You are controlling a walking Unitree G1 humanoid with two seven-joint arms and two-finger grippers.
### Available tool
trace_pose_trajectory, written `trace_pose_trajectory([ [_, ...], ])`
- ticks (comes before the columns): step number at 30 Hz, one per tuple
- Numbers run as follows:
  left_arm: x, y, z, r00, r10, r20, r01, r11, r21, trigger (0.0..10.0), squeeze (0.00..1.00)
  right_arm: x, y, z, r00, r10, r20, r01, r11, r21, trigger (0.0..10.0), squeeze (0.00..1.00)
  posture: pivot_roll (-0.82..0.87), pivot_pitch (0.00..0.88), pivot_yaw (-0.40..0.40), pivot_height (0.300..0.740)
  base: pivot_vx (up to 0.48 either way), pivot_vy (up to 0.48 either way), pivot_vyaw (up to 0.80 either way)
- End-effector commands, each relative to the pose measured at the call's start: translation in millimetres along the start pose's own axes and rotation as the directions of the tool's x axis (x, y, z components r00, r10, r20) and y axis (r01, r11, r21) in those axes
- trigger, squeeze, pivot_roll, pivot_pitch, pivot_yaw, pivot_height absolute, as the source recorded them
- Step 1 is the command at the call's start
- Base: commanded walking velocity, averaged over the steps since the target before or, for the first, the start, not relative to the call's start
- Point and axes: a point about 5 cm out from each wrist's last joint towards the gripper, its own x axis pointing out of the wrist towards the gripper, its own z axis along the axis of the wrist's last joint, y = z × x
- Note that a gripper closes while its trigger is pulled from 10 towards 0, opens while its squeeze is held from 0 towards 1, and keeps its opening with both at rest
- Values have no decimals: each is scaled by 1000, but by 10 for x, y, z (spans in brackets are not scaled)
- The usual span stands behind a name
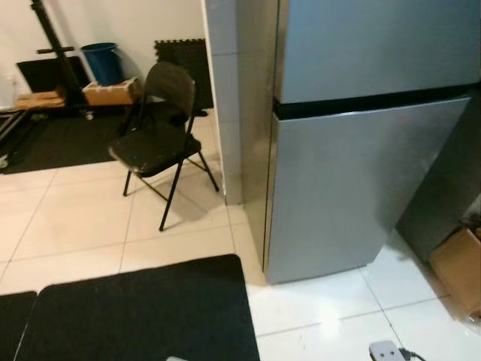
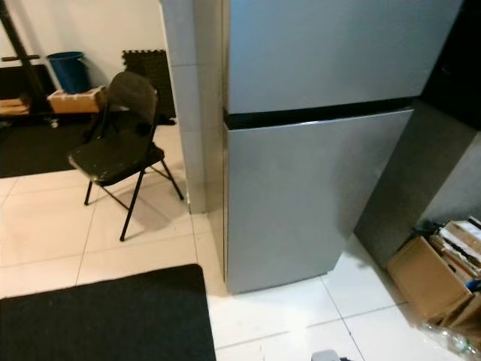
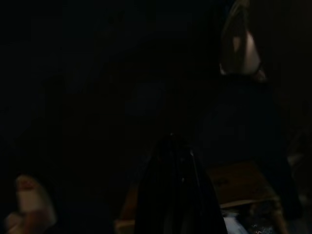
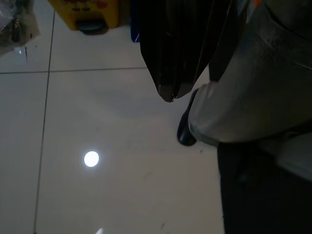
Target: Restocking fridge
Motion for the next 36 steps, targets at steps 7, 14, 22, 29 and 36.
trace_pose_trajectory([
  [7, 20, -85, 336, 991, -13, 133, 14, 1000, -12, 10000, 0, 20, 42, 98, 999, 12, 33, -12, 1000, 8, 10000, 0, -46, 0, -34, 740, 0, 0, 769],
  [14, 18, -65, 328, 991, -10, 132, 12, 1000, -16, 10000, 0, 25, 57, 110, 999, 10, 34, -10, 1000, 8, 10000, 0, -46, 0, -33, 740, 0, 0, 769],
  [22, 17, -54, 326, 991, -7, 132, 9, 1000, -17, 10000, 0, 25, 55, 113, 999, 7, 36, -7, 1000, 7, 10000, 0, -45, 0, -34, 740, 0, 0, 767],
  [29, 17, -58, 317, 992, -7, 130, 9, 1000, -17, 10000, 0, 21, 34, 103, 999, -7, 34, 7, 1000, 17, 10000, 0, -42, 0, -33, 740, 0, 0, 0],
  [36, 16, -47, 319, 991, -4, 130, 6, 1000, -18, 10000, 0, 15, 19, 90, 999, -8, 32, 8, 1000, 17, 10000, 0, -41, 0, -32, 740, 0, 0, 0],
])
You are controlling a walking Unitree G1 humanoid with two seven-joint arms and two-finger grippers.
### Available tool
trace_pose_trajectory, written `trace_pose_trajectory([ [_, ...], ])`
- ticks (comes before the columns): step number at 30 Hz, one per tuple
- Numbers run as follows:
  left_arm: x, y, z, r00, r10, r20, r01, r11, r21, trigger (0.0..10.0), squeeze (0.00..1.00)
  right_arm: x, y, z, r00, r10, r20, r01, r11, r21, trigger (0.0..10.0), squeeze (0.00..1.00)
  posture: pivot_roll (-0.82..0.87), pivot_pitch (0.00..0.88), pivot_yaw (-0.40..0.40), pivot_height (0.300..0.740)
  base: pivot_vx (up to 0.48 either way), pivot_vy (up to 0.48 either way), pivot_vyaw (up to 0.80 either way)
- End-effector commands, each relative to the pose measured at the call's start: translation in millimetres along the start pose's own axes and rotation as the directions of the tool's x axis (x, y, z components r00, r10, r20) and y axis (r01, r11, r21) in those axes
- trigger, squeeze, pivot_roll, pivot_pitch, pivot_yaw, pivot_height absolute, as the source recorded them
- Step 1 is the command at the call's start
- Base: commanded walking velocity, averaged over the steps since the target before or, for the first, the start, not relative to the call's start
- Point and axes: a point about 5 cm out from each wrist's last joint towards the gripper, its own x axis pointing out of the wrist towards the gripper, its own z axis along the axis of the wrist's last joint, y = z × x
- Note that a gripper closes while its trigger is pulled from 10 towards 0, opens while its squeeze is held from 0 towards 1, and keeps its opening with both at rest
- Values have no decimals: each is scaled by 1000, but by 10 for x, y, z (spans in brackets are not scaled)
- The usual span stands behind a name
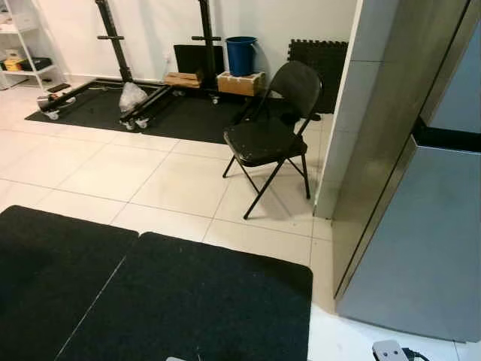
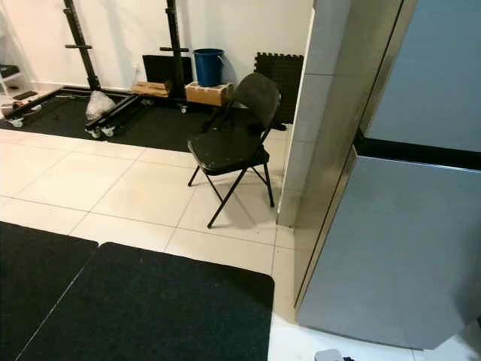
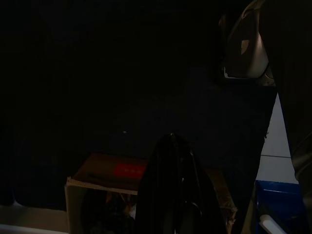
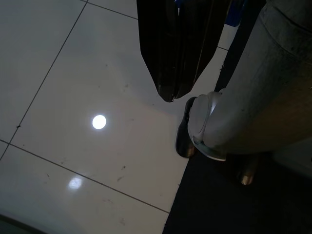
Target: Restocking fridge
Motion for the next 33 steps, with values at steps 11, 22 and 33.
trace_pose_trajectory([
  [11, 16, -31, 272, 994, -16, 110, 16, 1000, -1, 10000, 0, -13, -24, -43, 1000, -2, -7, 2, 1000, -2, 10000, 0, -41, 0, -32, 740, 66, 0, 0],
  [22, 16, -36, 264, 994, -20, 108, 19, 1000, 4, 10000, 0, -10, -17, -30, 1000, 6, -3, -6, 1000, -13, 10000, 0, -44, 0, -33, 740, 255, 0, 0],
  [33, 20, -77, 271, 994, -28, 109, 28, 1000, 7, 10000, 0, 4, 18, 30, 1000, 25, 8, -25, 999, -34, 10000, 0, -45, 0, -33, 740, 276, 0, 485],
])
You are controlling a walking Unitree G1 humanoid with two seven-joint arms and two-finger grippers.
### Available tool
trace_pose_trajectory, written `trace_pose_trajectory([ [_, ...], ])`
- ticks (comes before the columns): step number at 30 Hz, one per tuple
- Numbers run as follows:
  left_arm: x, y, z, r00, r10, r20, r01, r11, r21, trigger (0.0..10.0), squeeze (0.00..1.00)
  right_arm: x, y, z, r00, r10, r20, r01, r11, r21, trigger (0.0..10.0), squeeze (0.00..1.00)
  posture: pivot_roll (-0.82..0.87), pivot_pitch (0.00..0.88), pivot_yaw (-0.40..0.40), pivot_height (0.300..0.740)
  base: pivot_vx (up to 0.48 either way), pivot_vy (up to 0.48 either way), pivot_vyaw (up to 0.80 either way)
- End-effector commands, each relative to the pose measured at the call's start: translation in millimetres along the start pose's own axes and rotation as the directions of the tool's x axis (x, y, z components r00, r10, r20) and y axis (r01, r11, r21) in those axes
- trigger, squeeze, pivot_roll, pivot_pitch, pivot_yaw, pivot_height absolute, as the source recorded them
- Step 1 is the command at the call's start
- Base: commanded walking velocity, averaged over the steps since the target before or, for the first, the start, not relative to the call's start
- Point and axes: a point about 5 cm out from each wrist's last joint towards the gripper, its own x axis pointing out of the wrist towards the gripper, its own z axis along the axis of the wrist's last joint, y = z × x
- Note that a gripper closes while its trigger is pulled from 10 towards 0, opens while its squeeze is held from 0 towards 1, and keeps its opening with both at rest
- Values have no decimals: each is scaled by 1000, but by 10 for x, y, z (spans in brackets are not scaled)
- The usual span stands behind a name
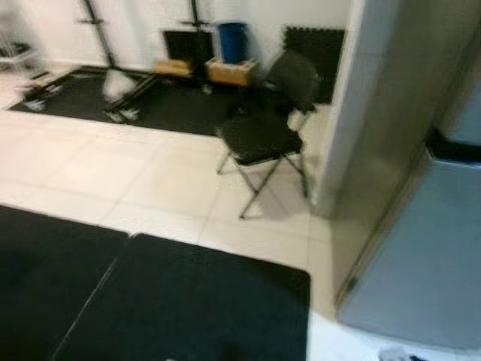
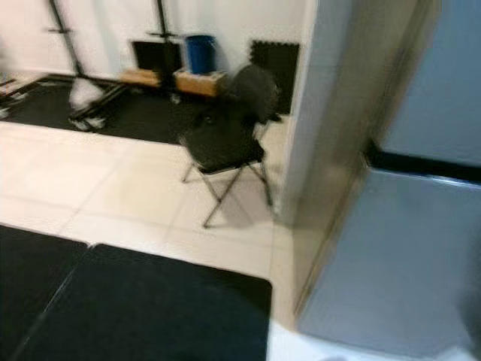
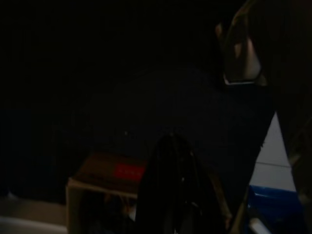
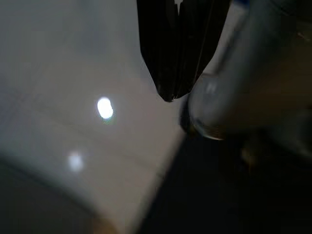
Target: Restocking fridge
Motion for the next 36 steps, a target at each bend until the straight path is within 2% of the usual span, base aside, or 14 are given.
trace_pose_trajectory([
  [1, 21, -84, 352, 990, -22, 139, 24, 1000, -8, 10000, 0, -44, -85, -139, 999, -21, -45, 21, 1000, 2, 10000, 0, -45, 0, -33, 740, 281, 0, 775],
  [9, 20, -81, 350, 990, -23, 138, 24, 1000, -7, 10000, 0, -14, -37, -66, 999, -23, -36, 23, 1000, -1, 10000, 0, -45, 0, -32, 740, 287, 0, 773],
  [17, 19, -75, 351, 990, -24, 138, 25, 1000, -6, 10000, 0, -49, -125, -140, 996, -67, -61, 64, 997, -37, 10000, 0, -45, 0, -30, 740, 285, 0, 566],
  [21, 19, -69, 351, 990, -23, 138, 24, 1000, -6, 10000, 0, -82, -187, -216, 993, -87, -80, 83, 995, -54, 10000, 0, -45, 0, -30, 740, 287, 0, 0],
  [23, 17, -60, 350, 990, -22, 139, 23, 1000, -5, 10000, 0, -118, -228, -326, 988, -114, -108, 107, 992, -67, 10000, 0, -44, 0, -30, 740, 285, 0, 0],
  [36, 15, -43, 332, 991, -21, 135, 20, 1000, 5, 10000, 0, -142, -262, -394, 980, -139, -141, 123, 985, -118, 10000, 0, -38, 0, -32, 740, 263, 0, 34],
])
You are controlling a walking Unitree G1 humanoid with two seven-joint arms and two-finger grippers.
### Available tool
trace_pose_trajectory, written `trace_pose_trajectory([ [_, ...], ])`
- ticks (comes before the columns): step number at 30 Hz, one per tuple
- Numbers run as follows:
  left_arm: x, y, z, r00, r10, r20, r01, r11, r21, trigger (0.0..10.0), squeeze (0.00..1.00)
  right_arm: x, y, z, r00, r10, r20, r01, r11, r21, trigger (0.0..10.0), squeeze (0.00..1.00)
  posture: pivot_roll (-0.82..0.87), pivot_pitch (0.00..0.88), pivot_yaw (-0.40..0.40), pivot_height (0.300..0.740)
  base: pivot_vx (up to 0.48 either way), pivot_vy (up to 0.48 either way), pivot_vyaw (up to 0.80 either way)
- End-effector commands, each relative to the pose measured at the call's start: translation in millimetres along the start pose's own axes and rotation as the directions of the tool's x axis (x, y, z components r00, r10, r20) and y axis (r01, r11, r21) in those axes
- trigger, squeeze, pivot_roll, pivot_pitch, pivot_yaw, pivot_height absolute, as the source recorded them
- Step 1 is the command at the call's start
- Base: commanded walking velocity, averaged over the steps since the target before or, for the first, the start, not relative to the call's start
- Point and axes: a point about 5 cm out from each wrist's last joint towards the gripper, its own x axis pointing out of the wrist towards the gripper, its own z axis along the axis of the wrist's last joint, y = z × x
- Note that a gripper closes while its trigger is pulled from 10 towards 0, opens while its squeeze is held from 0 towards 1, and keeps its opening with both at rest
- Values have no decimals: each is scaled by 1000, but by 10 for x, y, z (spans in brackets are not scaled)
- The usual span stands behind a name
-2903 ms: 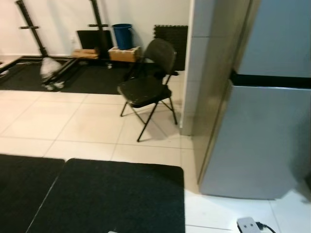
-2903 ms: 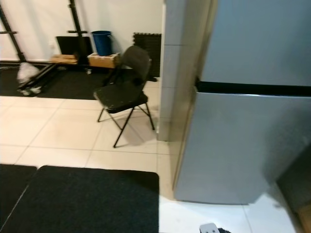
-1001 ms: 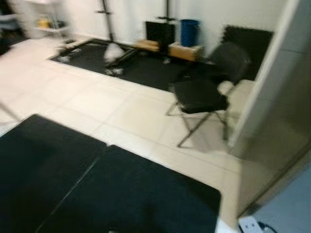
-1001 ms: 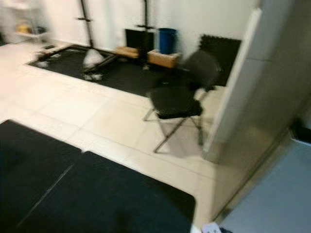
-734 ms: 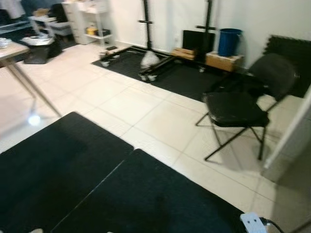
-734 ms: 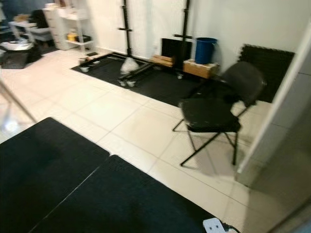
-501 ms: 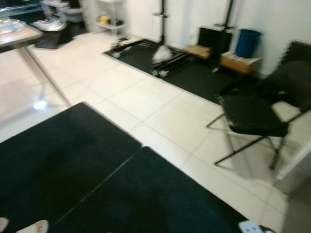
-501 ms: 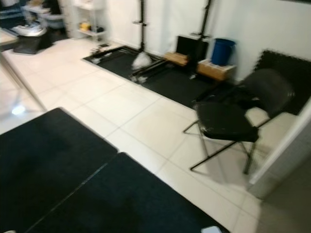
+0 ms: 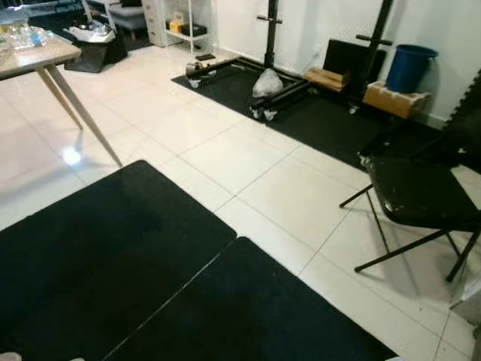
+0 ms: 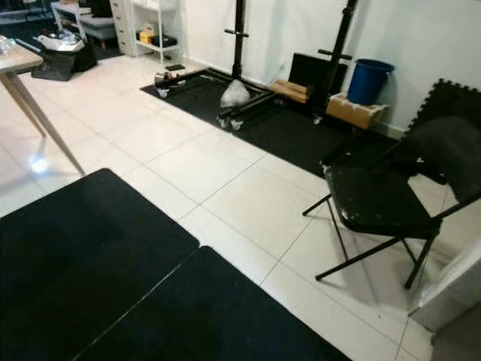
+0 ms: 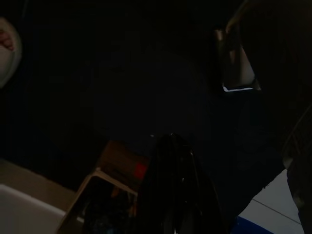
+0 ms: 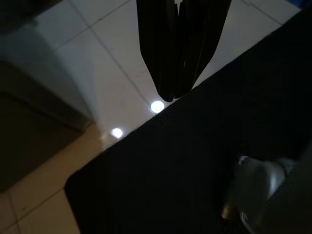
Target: Restocking fridge
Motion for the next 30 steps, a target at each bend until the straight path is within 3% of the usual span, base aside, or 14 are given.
trace_pose_trajectory([
  [1, 21, -81, 361, 990, -27, 139, 26, 1000, 4, 10000, 0, -3, -16, 8, 1000, 3, 2, -3, 1000, -4, 10000, 0, -35, 0, -33, 740, 285, 0, 738],
  [14, 19, -57, 364, 990, -20, 138, 19, 1000, 15, 10000, 0, 5, -21, 59, 1000, -9, 3, 9, 999, -42, 10000, 0, -29, 0, -34, 740, 284, 0, 731],
  [30, 21, -71, 398, 989, -25, 144, 23, 1000, 16, 10000, 0, 9, -26, 94, 1000, -20, 5, 21, 999, -42, 10000, 0, -26, 0, -37, 740, 283, 0, 0],
])
